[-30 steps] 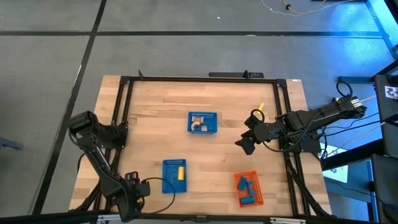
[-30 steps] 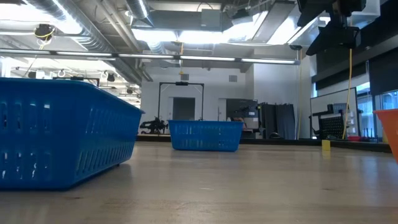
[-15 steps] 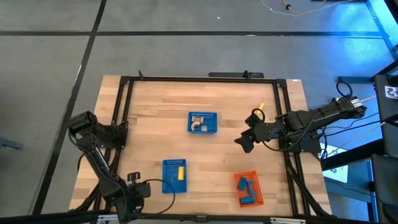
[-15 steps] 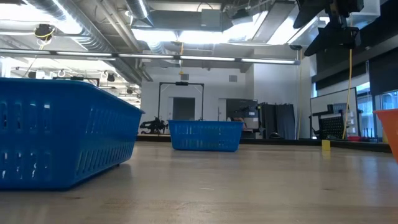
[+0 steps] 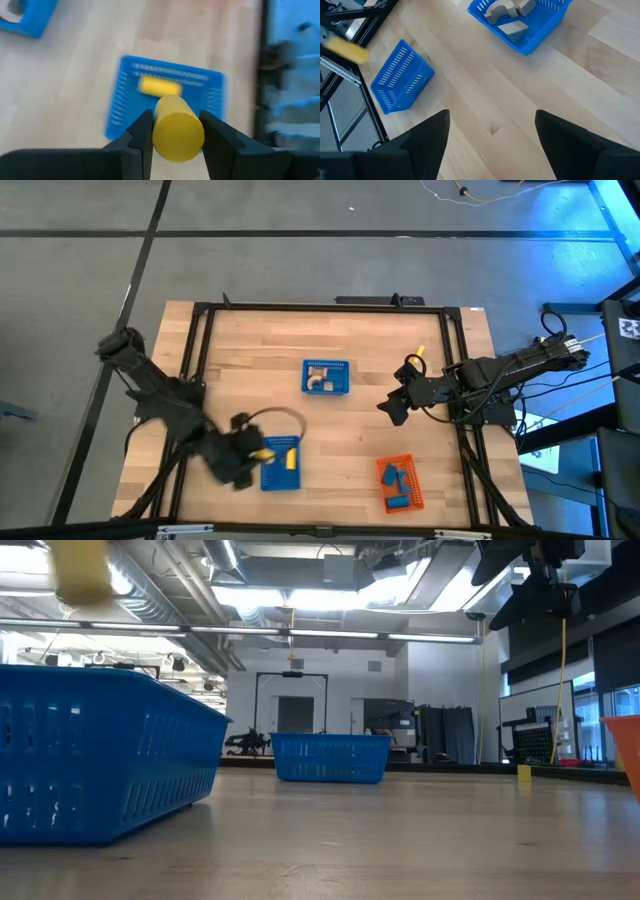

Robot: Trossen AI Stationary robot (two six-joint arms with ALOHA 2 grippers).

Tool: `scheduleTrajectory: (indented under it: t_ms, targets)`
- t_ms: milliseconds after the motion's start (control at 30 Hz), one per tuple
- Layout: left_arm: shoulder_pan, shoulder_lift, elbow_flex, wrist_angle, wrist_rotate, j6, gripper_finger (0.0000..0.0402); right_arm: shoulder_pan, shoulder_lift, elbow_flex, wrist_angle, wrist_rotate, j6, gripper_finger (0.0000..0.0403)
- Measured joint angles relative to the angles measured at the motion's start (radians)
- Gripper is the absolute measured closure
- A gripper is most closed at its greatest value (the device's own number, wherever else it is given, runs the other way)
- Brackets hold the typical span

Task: Sort & place blocks by color
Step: Put the bottom yellow block into the bottom blue basket, then put the yellow block into the bottom blue basket

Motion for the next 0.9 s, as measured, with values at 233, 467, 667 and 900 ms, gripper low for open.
scheduleTrajectory:
  t_ms: [233,467,667,900]
  targets:
    - [0.176,0.186,-0.003,0.064,0.251,0.215,0.0287,0.0,0.0,0.0,0.0,0.0,-0.001,0.0109]
    - [0.215,0.252,-0.003,0.061,0.262,0.246,0.0287,0.0,0.0,0.0,-0.001,0.0,-0.001,0.0109]
    - [0.283,0.251,-0.003,0.066,0.313,0.247,0.0155,0.0,0.0,0.0,-0.001,0.0,-0.001,0.0109]
    - [0.377,0.217,-0.001,0.062,0.55,0.262,0.0044,-0.026,-0.006,0.0,-0.021,0.001,-0.032,0.0109]
